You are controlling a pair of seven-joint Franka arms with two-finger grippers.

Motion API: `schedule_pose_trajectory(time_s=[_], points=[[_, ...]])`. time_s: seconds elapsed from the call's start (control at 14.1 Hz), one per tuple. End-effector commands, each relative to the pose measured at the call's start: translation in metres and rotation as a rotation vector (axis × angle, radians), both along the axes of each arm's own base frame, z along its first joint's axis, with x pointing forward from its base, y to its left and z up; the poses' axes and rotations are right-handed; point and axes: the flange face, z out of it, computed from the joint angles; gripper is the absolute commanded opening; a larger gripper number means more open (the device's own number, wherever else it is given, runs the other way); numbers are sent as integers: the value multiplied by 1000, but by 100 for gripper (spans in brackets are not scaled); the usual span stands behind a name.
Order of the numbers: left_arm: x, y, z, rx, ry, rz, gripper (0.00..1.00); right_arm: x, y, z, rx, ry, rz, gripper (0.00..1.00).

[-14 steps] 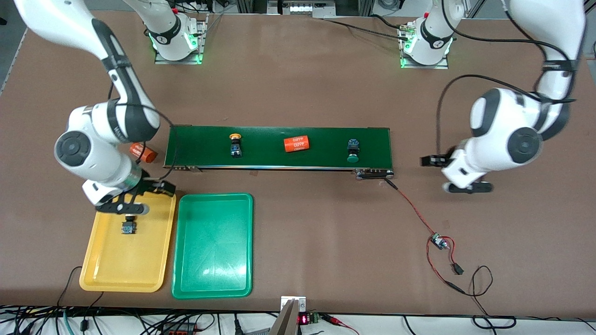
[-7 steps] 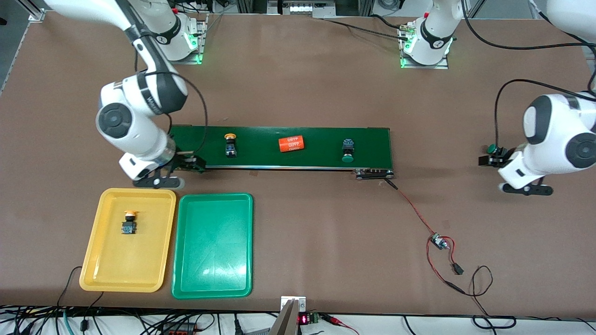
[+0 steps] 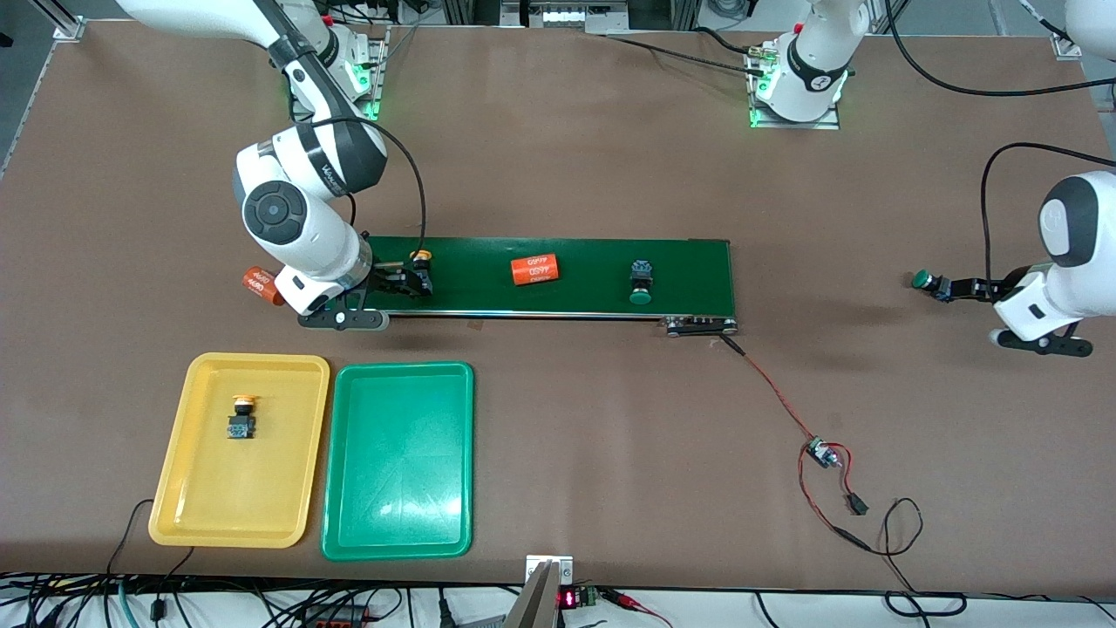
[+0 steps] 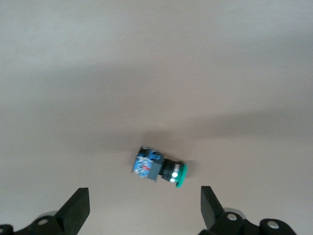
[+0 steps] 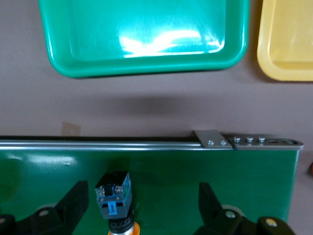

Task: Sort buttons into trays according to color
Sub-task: 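Grasp the next yellow button with the right gripper while the left reaches, then carry the yellow button to the yellow tray while the left grasps green button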

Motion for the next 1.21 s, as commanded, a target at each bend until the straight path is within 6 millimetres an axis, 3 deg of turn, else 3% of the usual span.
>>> schedule_pose_trajectory(time_s=[0.0,0.28,0.43,0.71,0.78,1.14], points=[[-6,16,-20,49,-5,178,100,-14,0,-4,4,-8,-16,100],[-22,25,-62,76,31,553,100,-26,1,-16,14,-32,-9,100],[-31,50,-78,44,21,670,100,-30,2,-19,11,-31,-1,100],[-64,80,-108,0,78,819,96,-37,0,-33,11,-23,19,99],[-74,84,-114,0,95,838,96,-40,0,-38,12,-23,24,93],[-70,78,-128,-137,76,995,94,-45,-6,-51,9,-2,77,50]])
